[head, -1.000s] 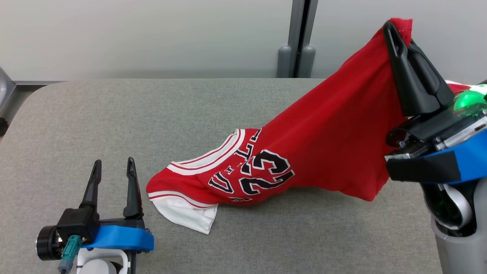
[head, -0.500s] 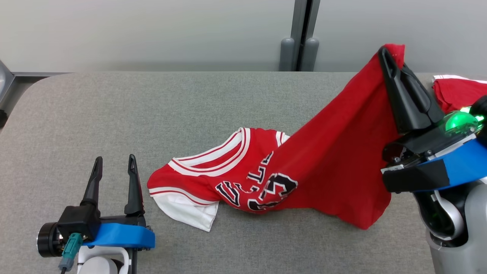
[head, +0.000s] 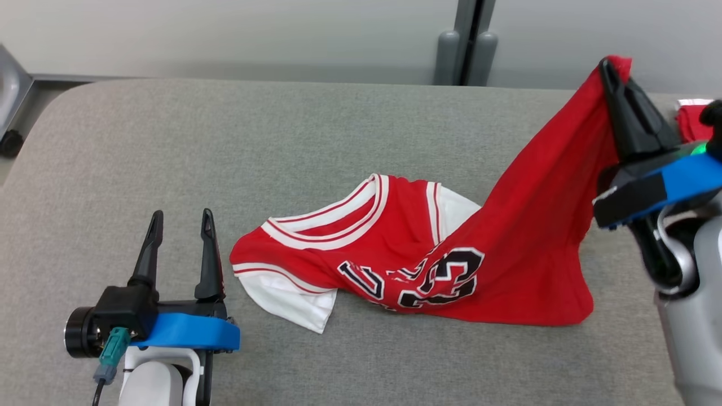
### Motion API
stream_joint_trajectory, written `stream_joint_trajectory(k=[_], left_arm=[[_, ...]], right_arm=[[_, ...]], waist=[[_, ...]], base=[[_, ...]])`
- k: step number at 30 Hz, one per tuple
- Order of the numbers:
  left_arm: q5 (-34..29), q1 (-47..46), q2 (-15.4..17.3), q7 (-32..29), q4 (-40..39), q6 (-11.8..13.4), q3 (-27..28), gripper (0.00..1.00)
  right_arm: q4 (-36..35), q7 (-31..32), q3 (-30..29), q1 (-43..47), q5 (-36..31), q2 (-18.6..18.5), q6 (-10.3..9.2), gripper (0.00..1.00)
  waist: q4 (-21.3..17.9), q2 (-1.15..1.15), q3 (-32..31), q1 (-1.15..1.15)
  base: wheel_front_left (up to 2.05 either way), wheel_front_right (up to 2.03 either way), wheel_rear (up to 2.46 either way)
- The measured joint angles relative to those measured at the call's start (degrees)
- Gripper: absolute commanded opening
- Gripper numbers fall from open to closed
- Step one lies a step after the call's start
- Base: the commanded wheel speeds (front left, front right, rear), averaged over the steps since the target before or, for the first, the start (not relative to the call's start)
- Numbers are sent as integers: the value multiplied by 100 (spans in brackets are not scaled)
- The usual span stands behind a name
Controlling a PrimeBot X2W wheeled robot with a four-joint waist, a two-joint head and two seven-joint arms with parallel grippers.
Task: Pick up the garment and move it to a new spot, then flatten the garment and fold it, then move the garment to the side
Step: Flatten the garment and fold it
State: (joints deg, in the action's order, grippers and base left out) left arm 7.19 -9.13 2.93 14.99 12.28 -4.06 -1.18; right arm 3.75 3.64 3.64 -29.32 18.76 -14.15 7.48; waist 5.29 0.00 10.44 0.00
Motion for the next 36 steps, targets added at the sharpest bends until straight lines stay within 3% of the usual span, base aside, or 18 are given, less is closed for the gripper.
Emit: stream_joint_trajectory(k=[13,25,26,27,28,36], left_arm=[[188,-339,1,0,7,76,-383,100],[308,-641,0,0,-9,144,-638,100],[325,-643,0,1,-7,151,-650,100],[333,-646,0,0,-5,153,-660,100],[335,-654,0,0,-5,157,-666,100],[289,-658,0,0,4,202,-593,100]], right_arm=[[2595,-409,-94,-1695,-312,-722,1,0],[4822,-913,-112,-3206,-878,-962,1,0],[5018,-933,-116,-3276,-904,-961,1,16],[5200,-966,-120,-3320,-915,-959,1,66],[5355,-994,-131,-3344,-924,-943,1,100],[5979,-1505,42,-3231,-940,-770,1,100]], waist=[[586,0,394,1],[959,0,867,1],[973,0,889,1],[984,0,906,1],[988,0,916,1],[782,0,885,1]], base=[[0,0,0],[0,0,0],[0,0,0],[0,0,0],[0,0,0],[0,0,0]])
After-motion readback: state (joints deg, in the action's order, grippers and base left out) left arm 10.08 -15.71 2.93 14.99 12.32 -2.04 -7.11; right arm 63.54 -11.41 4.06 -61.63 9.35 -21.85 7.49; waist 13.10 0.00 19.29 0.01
